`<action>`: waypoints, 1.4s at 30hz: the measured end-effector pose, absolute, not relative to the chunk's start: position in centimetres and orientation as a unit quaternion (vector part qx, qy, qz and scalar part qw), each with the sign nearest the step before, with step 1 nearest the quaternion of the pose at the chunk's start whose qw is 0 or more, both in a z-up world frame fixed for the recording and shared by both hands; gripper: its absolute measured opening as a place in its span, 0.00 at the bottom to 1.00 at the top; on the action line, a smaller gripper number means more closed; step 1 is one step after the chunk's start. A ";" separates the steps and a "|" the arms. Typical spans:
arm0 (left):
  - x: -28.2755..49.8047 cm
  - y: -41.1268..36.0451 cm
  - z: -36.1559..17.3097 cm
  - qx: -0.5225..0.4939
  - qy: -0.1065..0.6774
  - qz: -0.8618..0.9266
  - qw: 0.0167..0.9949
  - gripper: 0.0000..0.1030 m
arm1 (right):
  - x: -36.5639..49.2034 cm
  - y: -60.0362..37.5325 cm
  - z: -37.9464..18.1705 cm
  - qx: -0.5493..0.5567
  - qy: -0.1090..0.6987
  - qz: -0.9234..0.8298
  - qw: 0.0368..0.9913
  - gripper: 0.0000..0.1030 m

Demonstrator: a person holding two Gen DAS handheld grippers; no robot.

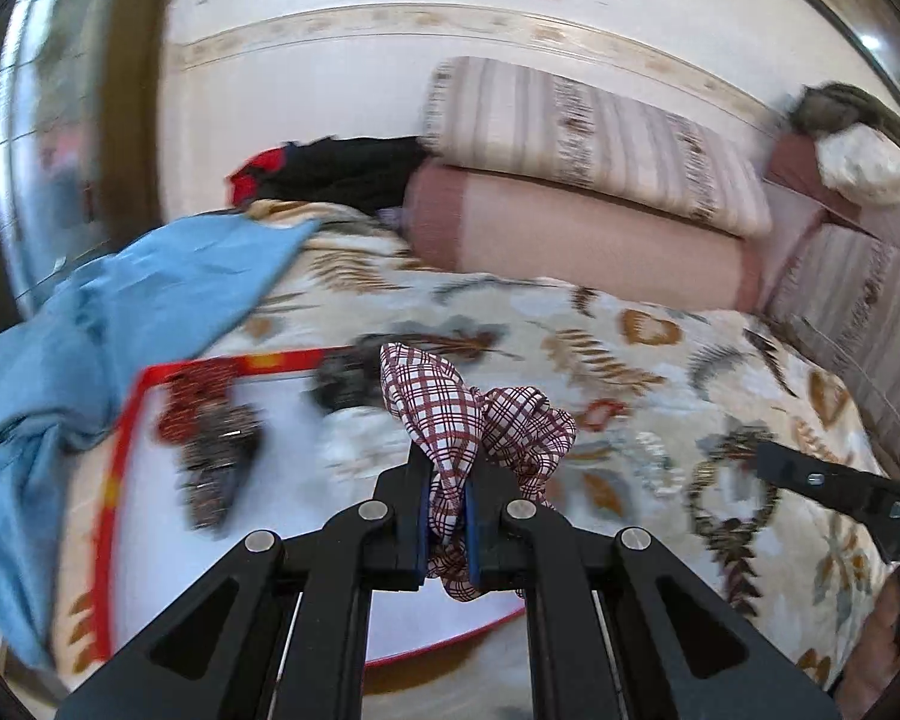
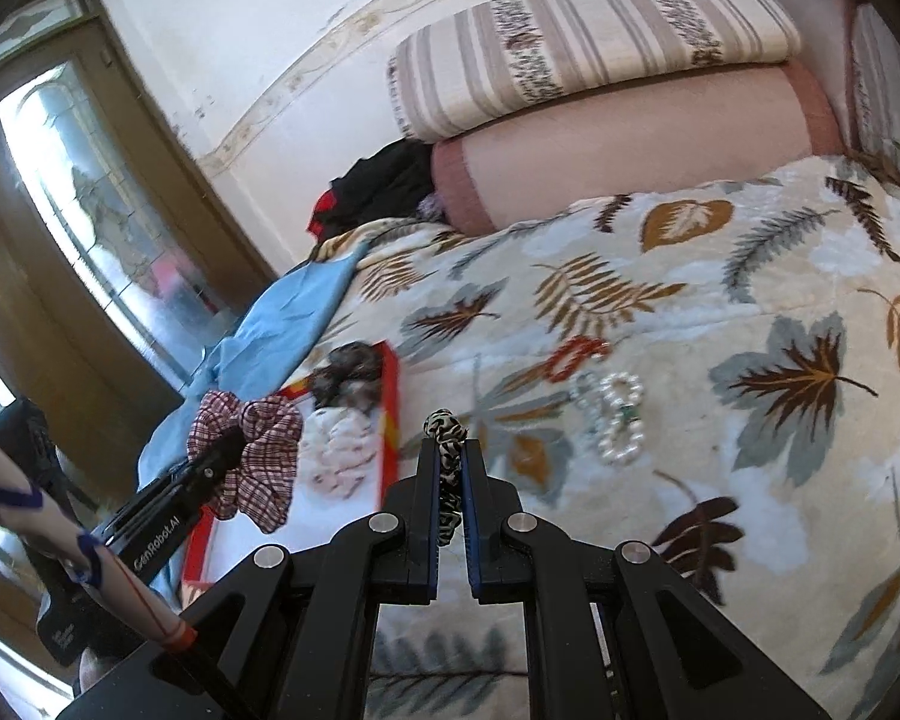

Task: Organize jewelry
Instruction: 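Lift both held items and carry them over the red tray, then lower the plaid scrunchie into the tray and open the left tool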

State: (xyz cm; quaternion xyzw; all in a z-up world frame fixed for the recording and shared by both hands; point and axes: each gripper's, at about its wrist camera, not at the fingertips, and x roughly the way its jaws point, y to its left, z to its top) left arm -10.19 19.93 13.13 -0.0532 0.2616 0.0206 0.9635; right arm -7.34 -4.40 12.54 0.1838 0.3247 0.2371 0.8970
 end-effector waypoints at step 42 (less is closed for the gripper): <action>-8.0 30.1 5.8 -0.099 0.375 0.106 0.916 0.08 | -2.4 12.9 6.3 0.080 0.410 0.286 0.862 0.07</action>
